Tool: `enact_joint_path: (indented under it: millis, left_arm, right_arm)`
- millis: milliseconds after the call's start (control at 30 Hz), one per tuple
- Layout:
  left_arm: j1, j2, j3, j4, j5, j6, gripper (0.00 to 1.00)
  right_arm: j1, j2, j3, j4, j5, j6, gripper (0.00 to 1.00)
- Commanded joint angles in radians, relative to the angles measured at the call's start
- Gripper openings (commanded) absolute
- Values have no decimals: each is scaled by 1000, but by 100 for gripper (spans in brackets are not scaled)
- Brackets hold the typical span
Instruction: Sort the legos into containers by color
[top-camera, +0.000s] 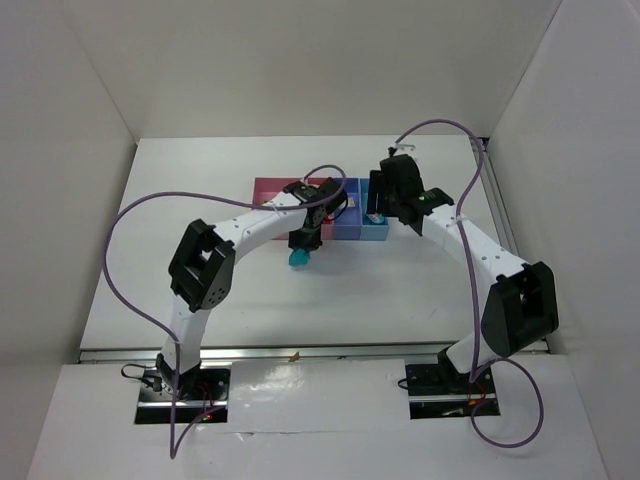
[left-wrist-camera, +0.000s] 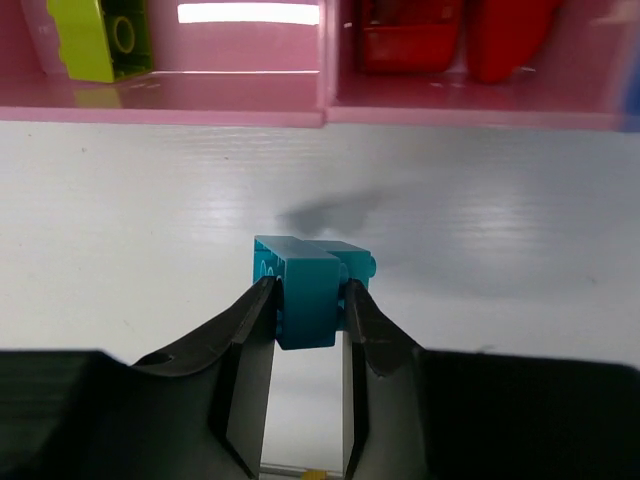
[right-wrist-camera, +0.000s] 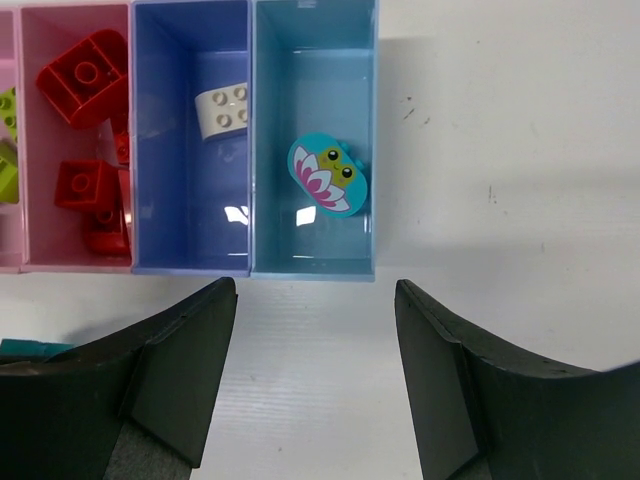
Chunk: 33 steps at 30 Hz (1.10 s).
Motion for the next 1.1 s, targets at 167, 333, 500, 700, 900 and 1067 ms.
enact_joint_path:
  millis: [167, 333, 500, 700, 900, 1067]
  left_arm:
    - [60, -196, 139, -2, 253, 128, 0]
    - [117, -210, 163, 24, 480, 225, 0]
    - [207, -210, 159, 81, 693, 267, 0]
    - [313, -159, 186, 93, 1006, 333, 0]
    - [338, -127, 212, 61, 1021, 342, 0]
    - [347, -127, 212, 61, 1021, 342, 0]
  right_arm:
    - [-16, -115, -72, 2, -151, -40, 72]
    - [-26, -163, -95, 13, -281, -93, 71]
    - [-26, -184, -62, 13, -543, -150, 70]
    - [38, -125, 56, -63, -714, -254, 69]
    - [144, -66, 151, -74, -617, -288, 78]
    - [178, 6, 200, -54, -617, -297, 80]
